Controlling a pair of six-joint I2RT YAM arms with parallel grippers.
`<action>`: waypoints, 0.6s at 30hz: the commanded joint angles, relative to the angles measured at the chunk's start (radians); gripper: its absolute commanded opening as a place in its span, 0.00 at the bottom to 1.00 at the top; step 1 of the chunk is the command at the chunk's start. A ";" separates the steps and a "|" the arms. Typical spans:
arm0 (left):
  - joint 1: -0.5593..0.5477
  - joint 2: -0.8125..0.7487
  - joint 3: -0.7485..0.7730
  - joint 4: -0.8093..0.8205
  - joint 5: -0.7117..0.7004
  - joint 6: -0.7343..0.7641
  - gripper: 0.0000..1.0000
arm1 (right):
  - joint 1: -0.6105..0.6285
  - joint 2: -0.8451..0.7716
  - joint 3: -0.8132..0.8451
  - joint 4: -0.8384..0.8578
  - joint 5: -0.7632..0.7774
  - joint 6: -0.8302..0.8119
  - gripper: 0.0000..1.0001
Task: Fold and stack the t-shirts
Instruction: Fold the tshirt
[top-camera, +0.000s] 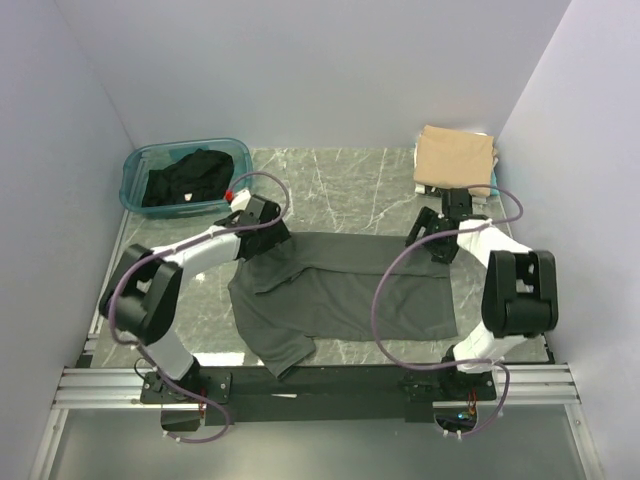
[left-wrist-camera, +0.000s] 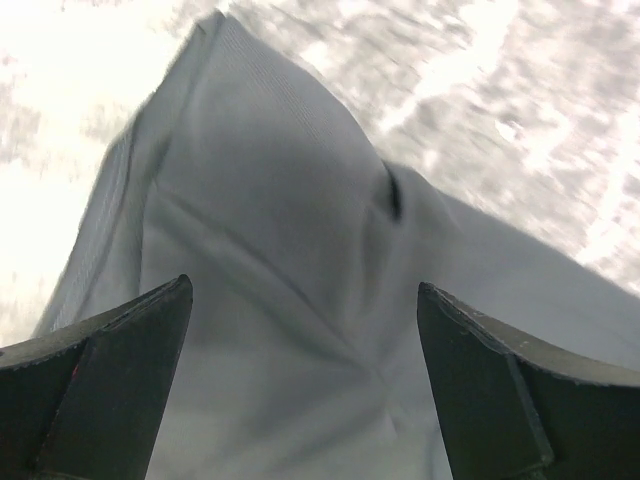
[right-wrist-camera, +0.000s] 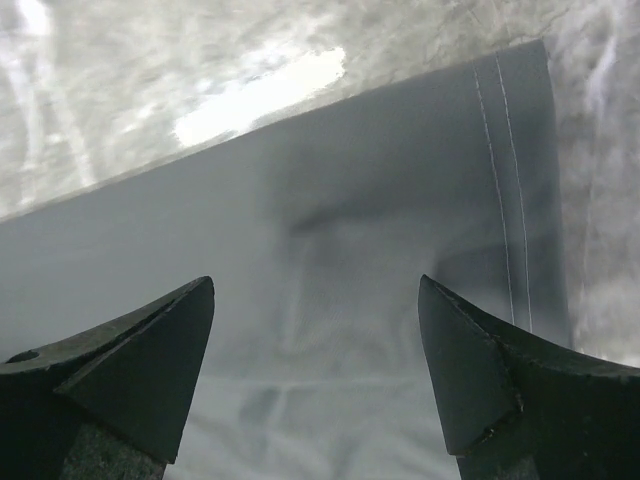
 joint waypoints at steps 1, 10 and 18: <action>0.047 0.053 0.050 0.060 0.048 0.044 0.99 | 0.001 0.074 0.076 0.017 0.034 -0.023 0.89; 0.125 0.238 0.142 0.031 0.108 0.053 0.99 | -0.010 0.230 0.198 -0.011 0.052 -0.029 0.88; 0.185 0.416 0.336 -0.013 0.151 0.090 1.00 | -0.023 0.339 0.354 -0.034 0.059 -0.034 0.88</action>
